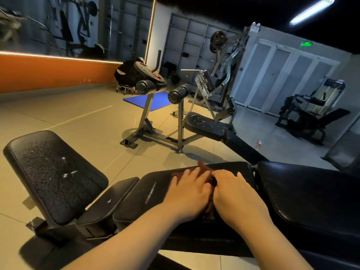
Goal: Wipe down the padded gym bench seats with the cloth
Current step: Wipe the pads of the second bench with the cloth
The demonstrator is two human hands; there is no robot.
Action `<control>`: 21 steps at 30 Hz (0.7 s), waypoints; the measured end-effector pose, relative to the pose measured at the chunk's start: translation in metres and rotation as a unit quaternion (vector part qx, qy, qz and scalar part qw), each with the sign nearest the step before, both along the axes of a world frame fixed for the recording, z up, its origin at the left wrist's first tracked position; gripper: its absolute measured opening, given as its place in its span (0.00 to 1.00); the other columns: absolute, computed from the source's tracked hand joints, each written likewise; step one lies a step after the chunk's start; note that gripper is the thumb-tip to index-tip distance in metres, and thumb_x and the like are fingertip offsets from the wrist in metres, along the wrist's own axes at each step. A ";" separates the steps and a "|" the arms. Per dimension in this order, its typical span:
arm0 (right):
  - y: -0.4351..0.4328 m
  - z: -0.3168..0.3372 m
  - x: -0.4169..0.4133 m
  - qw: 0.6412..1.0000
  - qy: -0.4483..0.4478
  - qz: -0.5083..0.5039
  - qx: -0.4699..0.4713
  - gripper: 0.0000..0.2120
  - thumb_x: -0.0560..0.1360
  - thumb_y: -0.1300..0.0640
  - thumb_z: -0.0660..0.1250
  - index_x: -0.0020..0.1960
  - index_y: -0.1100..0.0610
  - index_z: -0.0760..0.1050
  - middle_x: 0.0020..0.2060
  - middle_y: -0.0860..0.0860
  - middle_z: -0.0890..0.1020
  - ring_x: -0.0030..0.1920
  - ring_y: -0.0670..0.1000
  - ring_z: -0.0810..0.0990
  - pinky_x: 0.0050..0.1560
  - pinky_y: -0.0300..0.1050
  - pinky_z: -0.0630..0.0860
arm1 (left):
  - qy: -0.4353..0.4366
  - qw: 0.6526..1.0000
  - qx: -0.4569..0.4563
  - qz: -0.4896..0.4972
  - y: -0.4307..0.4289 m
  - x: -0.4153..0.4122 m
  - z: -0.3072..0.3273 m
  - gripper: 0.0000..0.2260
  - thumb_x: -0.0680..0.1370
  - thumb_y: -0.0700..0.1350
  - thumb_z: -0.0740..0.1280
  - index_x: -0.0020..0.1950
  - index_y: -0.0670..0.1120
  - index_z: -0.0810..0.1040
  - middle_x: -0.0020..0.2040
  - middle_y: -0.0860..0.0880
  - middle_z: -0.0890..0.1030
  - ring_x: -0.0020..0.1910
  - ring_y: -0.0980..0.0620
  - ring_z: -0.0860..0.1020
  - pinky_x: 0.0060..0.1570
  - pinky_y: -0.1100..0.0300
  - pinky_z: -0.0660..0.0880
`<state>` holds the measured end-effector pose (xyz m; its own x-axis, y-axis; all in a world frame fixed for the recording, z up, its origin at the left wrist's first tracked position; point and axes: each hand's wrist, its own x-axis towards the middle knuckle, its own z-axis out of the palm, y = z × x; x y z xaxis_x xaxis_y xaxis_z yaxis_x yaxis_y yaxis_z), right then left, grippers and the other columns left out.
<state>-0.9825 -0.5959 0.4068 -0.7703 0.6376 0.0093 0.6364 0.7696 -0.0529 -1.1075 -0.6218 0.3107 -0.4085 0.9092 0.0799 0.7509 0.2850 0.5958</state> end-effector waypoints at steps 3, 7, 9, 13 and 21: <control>0.004 -0.001 0.003 1.000 -0.002 0.005 0.003 0.18 0.85 0.55 0.56 0.74 0.49 0.65 0.70 0.48 0.72 0.72 0.49 0.70 0.78 0.49 0.55 | 0.021 0.997 0.052 -0.055 -0.024 0.024 0.002 0.21 0.86 0.56 0.46 0.80 0.62 0.51 0.81 0.61 0.47 0.79 0.58 0.42 0.78 0.48 0.41; 0.010 -0.009 -0.003 0.999 -0.034 0.013 0.012 0.18 0.85 0.54 0.54 0.74 0.52 0.66 0.71 0.50 0.73 0.73 0.52 0.70 0.79 0.53 0.52 | -0.021 0.996 0.073 -0.046 -0.070 0.014 -0.023 0.21 0.84 0.60 0.47 0.78 0.66 0.51 0.78 0.68 0.50 0.78 0.66 0.44 0.78 0.56 0.42; 0.013 -0.012 -0.004 0.999 -0.041 0.014 0.016 0.18 0.84 0.53 0.55 0.72 0.54 0.68 0.69 0.52 0.75 0.71 0.53 0.72 0.79 0.54 0.53 | -0.021 0.998 0.057 -0.025 -0.086 0.011 -0.031 0.22 0.84 0.59 0.48 0.79 0.65 0.51 0.79 0.67 0.51 0.78 0.66 0.45 0.79 0.55 0.43; 0.016 -0.013 0.000 0.998 -0.057 0.031 0.026 0.15 0.83 0.53 0.56 0.67 0.55 0.72 0.64 0.53 0.78 0.66 0.53 0.76 0.78 0.55 0.55 | -0.016 0.999 0.029 0.013 -0.083 0.023 -0.024 0.21 0.86 0.54 0.46 0.80 0.60 0.51 0.80 0.62 0.50 0.79 0.62 0.44 0.78 0.54 0.40; 0.017 -0.016 0.002 0.991 -0.099 0.065 0.069 0.20 0.83 0.54 0.60 0.74 0.55 0.67 0.72 0.54 0.72 0.73 0.56 0.69 0.80 0.60 0.50 | -0.011 0.999 -0.002 -0.043 -0.018 0.012 0.012 0.21 0.87 0.50 0.44 0.80 0.59 0.50 0.82 0.57 0.49 0.80 0.55 0.44 0.78 0.48 0.39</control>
<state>-0.9810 -0.5792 0.3904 -0.8417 0.5354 -0.0696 0.5181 0.8373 0.1745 -1.0953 -0.6401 0.3222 -0.3314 0.9410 0.0679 0.7587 0.2230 0.6121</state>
